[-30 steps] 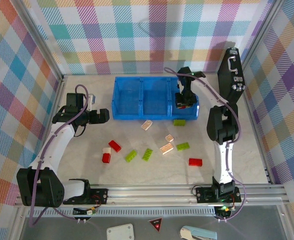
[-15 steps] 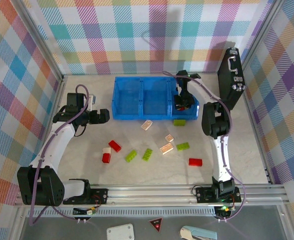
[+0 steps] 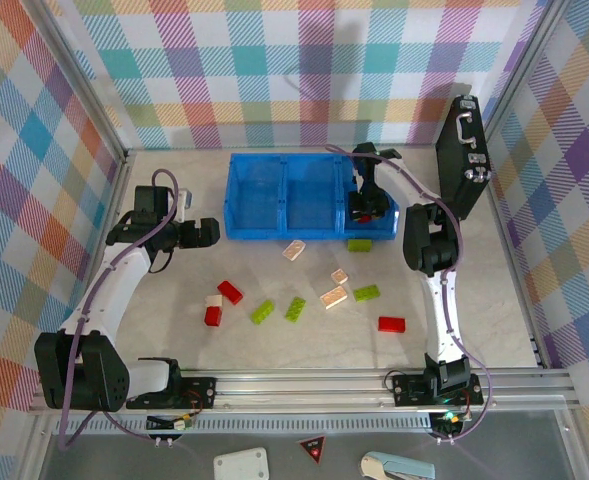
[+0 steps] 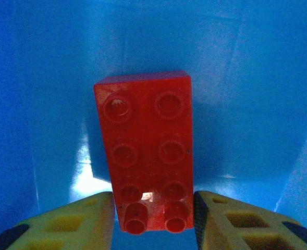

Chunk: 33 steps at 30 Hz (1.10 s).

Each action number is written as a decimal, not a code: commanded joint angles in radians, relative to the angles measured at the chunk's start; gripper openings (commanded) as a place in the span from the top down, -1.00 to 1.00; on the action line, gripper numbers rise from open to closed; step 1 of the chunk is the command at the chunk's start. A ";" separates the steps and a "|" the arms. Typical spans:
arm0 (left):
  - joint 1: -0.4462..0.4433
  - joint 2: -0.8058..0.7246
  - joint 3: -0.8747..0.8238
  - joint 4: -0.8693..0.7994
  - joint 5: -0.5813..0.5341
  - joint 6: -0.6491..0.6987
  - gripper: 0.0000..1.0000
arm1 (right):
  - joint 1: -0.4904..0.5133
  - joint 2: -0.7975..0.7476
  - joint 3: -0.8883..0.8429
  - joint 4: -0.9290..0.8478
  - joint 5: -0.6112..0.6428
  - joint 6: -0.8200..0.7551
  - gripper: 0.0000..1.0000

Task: Sort the legos into containers by color
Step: Place the lego in the container, then pick up the lego from the bottom-center of the table.

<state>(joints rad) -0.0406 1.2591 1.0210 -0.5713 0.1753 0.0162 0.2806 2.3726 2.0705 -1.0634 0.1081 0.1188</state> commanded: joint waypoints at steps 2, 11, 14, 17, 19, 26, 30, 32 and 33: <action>0.010 0.005 0.007 -0.007 0.021 0.005 -1.00 | -0.005 -0.055 0.042 -0.025 -0.010 0.005 0.07; 0.010 -0.005 0.009 -0.015 0.016 0.010 -1.00 | -0.003 -0.163 0.007 -0.055 -0.026 0.024 0.02; 0.010 -0.011 0.007 -0.014 0.015 0.011 -1.00 | -0.003 -0.213 -0.043 -0.049 -0.032 0.033 0.01; 0.010 -0.013 0.008 -0.014 0.017 0.011 -0.99 | 0.005 -0.267 -0.100 -0.045 -0.036 0.039 0.01; 0.010 -0.013 0.010 -0.014 0.017 0.011 -0.99 | 0.009 -0.303 -0.141 -0.036 -0.035 0.046 0.01; 0.010 -0.021 0.007 -0.015 0.013 0.013 -1.00 | 0.033 -0.453 -0.331 0.012 -0.047 0.080 0.02; 0.010 -0.021 0.007 -0.015 0.013 0.013 -1.00 | 0.049 -0.519 -0.423 0.027 -0.041 0.100 0.01; 0.010 -0.024 0.010 -0.017 0.013 0.014 -1.00 | 0.061 -0.551 -0.471 0.039 -0.044 0.108 0.02; 0.010 -0.023 0.010 -0.019 0.013 0.015 -1.00 | 0.066 -0.565 -0.494 0.042 -0.041 0.113 0.02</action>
<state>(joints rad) -0.0406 1.2613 1.0214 -0.5743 0.1753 0.0170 0.3313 1.8668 1.6192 -1.0367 0.0776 0.2020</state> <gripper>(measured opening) 0.999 0.493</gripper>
